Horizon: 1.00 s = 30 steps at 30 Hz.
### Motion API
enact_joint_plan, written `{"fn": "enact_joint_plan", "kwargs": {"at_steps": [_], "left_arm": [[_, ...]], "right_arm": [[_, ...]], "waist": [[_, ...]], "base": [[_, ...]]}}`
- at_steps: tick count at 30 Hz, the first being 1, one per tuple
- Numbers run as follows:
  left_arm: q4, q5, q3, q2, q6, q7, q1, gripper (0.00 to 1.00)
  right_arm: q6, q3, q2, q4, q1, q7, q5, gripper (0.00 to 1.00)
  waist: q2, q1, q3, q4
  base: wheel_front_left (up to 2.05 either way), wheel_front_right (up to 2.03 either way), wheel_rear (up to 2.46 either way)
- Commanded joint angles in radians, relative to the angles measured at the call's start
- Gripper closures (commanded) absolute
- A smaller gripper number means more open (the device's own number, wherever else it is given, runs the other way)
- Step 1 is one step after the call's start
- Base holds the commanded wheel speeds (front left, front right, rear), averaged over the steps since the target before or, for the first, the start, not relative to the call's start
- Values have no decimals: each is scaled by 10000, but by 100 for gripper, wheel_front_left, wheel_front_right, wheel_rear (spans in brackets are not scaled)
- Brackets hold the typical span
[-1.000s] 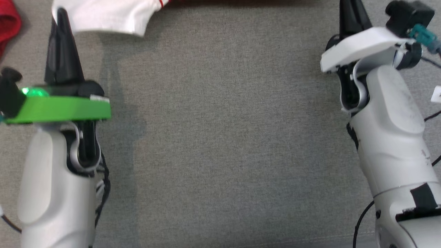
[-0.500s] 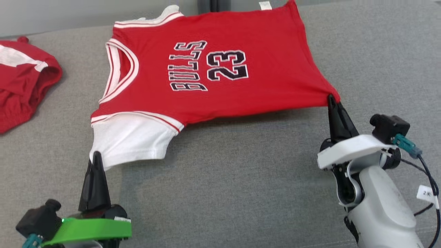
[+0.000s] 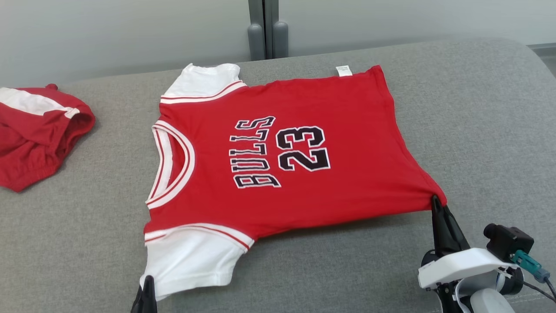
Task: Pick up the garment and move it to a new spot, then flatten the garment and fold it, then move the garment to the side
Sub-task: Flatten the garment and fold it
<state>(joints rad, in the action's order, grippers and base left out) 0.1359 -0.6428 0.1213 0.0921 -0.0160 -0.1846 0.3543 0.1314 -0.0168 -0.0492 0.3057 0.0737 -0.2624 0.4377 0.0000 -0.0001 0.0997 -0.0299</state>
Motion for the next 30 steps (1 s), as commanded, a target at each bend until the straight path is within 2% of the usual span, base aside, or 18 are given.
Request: {"fn": "enact_joint_plan", "kwargs": {"at_steps": [1, 6, 18, 24, 30], "left_arm": [[53, 42, -15, 75, 73, 49, 171, 100], [-79, 56, 82, 45, 148, 77, 116, 100], [-603, 42, 280, -23, -47, -27, -1130, 100], [-1142, 145, 304, -74, -210, -229, -2919, 100], [-2380, 510, 180, -87, -367, -523, -5165, 100]], "right_arm": [[-14, 24, -29, -47, -150, 1, 43, 100], [-14, 116, -23, 370, -339, 105, 150, 100], [-14, -143, -25, 1541, 444, 35, 509, 100], [-13, -196, -25, 1647, 1146, -19, 860, 100], [-13, -16, -28, 1928, 2233, -33, 1073, 100]], "waist": [[0, 1, -57, -11], [0, 1, -136, -13], [0, 1, 209, 178], [0, 1, 777, 188], [0, 1, 1521, 81]], "base": [[0, 0, 0], [0, 0, 0], [0, 0, 0], [0, 0, 0], [0, 0, 0]]}}
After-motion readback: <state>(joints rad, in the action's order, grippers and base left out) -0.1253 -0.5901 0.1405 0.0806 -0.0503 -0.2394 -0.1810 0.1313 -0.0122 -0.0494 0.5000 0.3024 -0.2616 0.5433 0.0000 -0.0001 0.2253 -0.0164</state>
